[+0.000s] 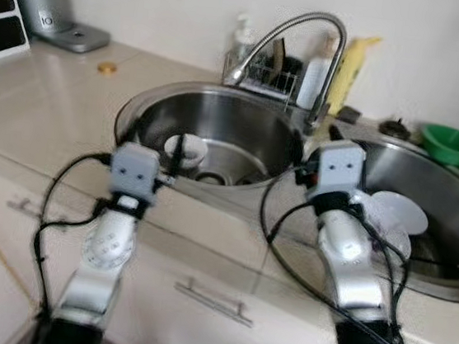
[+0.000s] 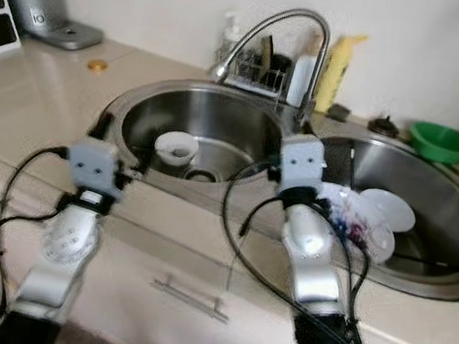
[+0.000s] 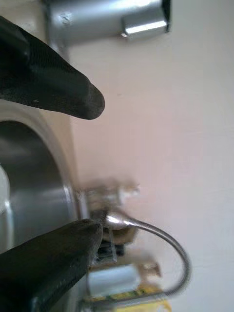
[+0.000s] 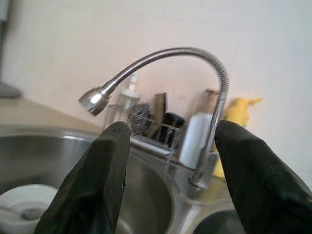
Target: Kitchen organization
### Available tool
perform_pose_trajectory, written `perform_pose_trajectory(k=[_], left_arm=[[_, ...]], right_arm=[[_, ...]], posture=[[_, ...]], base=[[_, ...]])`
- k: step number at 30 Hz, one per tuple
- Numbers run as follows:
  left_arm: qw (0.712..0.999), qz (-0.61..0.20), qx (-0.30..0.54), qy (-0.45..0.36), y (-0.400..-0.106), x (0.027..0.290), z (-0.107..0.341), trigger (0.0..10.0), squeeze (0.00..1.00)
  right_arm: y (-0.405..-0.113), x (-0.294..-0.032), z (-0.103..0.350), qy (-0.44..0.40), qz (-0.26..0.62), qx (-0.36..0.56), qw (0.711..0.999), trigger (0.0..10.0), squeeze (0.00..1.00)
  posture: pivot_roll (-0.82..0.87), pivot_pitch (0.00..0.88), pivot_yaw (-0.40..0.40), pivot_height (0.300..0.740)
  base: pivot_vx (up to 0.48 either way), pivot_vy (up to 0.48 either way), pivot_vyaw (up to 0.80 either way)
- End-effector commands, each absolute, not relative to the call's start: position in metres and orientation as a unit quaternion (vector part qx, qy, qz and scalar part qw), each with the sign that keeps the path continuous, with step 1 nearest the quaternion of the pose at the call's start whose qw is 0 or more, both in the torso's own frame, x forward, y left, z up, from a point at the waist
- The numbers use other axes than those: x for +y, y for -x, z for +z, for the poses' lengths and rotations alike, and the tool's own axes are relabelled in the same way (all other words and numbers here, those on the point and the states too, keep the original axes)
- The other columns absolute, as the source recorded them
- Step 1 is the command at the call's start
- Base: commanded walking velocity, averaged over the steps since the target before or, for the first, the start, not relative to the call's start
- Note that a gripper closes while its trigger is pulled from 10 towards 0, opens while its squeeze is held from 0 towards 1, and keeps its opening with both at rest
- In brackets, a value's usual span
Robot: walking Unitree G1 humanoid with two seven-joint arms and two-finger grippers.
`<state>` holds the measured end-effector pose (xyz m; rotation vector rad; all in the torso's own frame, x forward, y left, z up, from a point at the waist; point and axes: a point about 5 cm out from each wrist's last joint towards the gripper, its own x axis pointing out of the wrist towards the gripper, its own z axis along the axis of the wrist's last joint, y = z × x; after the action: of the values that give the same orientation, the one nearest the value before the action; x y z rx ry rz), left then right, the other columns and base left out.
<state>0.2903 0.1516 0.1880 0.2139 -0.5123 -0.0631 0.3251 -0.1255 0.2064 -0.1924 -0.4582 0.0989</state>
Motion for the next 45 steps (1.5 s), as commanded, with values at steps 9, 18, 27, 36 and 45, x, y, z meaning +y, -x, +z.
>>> perform_pose_trajectory(k=[9, 18, 27, 36, 45], left_arm=[[0.959, -0.048, -0.259, -0.102, -0.288, 0.142, 0.189, 10.0, 0.00], [0.960, -0.051, -0.256, -0.102, -0.286, 0.140, 0.188, 10.0, 0.00], [0.960, -0.054, -0.257, -0.102, -0.285, 0.139, 0.188, 10.0, 0.00], [0.958, -0.063, -0.258, -0.109, -0.283, 0.135, 0.184, 10.0, 0.00], [0.957, -0.073, -0.256, -0.114, -0.282, 0.131, 0.181, 10.0, 0.00]], right_arm=[[-0.317, -0.134, 0.210, 0.114, 0.023, -0.262, 0.958, 10.0, 0.00], [-0.311, -0.132, 0.201, 0.121, 0.027, -0.258, 0.958, 10.0, 0.00], [-0.308, -0.134, 0.194, 0.113, 0.025, -0.248, 0.962, 10.0, 0.00], [-0.304, -0.136, 0.186, 0.103, 0.019, -0.238, 0.966, 10.0, 0.00], [-0.299, -0.138, 0.181, 0.100, 0.020, -0.241, 0.965, 10.0, 0.00]], posture=[[0.09, 0.000, -0.037, 0.740], [0.09, 0.000, -0.035, 0.740], [0.09, 0.000, -0.032, 0.740], [0.08, 0.000, -0.032, 0.740], [0.08, 0.000, -0.033, 0.740]], base=[[0.000, 0.480, 0.00], [0.000, 0.480, 0.00], [0.000, 0.450, -0.06], [0.000, 0.038, -0.77], [0.000, 0.000, -0.80]])
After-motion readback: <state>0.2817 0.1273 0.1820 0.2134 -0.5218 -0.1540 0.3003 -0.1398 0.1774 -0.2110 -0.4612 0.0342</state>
